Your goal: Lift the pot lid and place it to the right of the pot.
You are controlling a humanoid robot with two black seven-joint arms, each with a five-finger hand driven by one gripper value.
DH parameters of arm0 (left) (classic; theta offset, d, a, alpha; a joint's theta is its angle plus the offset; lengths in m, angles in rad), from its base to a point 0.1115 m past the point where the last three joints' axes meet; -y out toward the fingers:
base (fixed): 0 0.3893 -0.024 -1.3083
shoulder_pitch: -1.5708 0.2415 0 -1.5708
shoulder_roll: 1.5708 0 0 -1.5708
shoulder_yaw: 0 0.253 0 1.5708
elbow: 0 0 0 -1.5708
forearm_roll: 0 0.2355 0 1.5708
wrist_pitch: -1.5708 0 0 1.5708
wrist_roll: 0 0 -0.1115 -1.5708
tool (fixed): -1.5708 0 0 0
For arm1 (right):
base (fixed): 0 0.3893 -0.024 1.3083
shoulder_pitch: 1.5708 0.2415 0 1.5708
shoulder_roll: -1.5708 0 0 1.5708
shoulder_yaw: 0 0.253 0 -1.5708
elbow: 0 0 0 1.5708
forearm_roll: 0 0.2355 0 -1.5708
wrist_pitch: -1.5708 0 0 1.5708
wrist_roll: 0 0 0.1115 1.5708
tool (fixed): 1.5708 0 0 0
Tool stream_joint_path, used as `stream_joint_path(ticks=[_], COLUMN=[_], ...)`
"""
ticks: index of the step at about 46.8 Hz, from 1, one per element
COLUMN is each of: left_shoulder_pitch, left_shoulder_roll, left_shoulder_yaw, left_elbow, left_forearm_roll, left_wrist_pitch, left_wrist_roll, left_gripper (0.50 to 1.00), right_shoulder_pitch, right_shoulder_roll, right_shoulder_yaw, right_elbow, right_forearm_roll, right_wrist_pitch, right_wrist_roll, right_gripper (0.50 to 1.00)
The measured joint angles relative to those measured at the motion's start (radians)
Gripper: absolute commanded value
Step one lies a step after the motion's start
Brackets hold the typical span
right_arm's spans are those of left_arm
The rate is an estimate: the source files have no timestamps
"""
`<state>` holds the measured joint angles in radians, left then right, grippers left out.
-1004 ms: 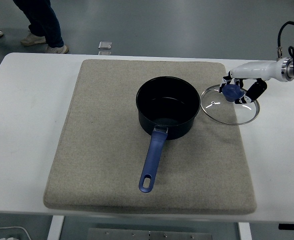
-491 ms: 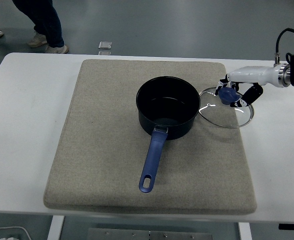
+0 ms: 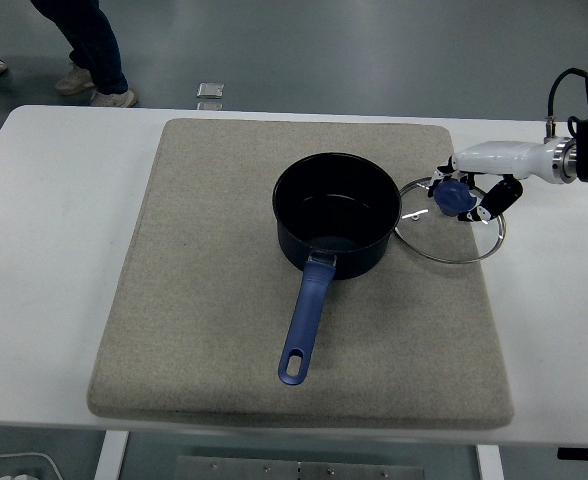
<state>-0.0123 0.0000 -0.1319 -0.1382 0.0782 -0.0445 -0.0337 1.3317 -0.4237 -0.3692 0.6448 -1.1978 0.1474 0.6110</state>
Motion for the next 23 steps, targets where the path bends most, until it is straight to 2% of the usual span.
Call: stream_joint_path(ticks=[1,2,7,23], left_shoulder_pitch=[0.000,0.000,0.000,0.000], left_shoulder_roll=[0.000,0.000,0.000,0.000], left_shoulder_yaw=[0.000,0.000,0.000,0.000], left_elbow=[0.000,0.000,0.000,-0.001], left_forearm_roll=[0.000,0.000,0.000,0.000], left_wrist_pitch=[0.000,0.000,0.000,0.000], left_wrist_roll=[0.000,0.000,0.001,0.000], left_gripper=[1.000,1.000,1.000,1.000], right_shoulder_pitch=[0.000,0.000,0.001,0.006], right_shoulder_roll=[0.000,0.001,0.005,0.003], right_shoulder_yaw=[0.000,0.000,0.000,0.001], right_elbow=[0.000,0.000,0.001,0.001], right_forearm_roll=[0.010,0.022,0.079,0.092], right_wrist_pitch=[0.000,0.001,0.014,0.015], right_wrist_roll=[0.000,0.000,0.000,0.000], right_gripper=[0.874,0.915,0.919,0.919])
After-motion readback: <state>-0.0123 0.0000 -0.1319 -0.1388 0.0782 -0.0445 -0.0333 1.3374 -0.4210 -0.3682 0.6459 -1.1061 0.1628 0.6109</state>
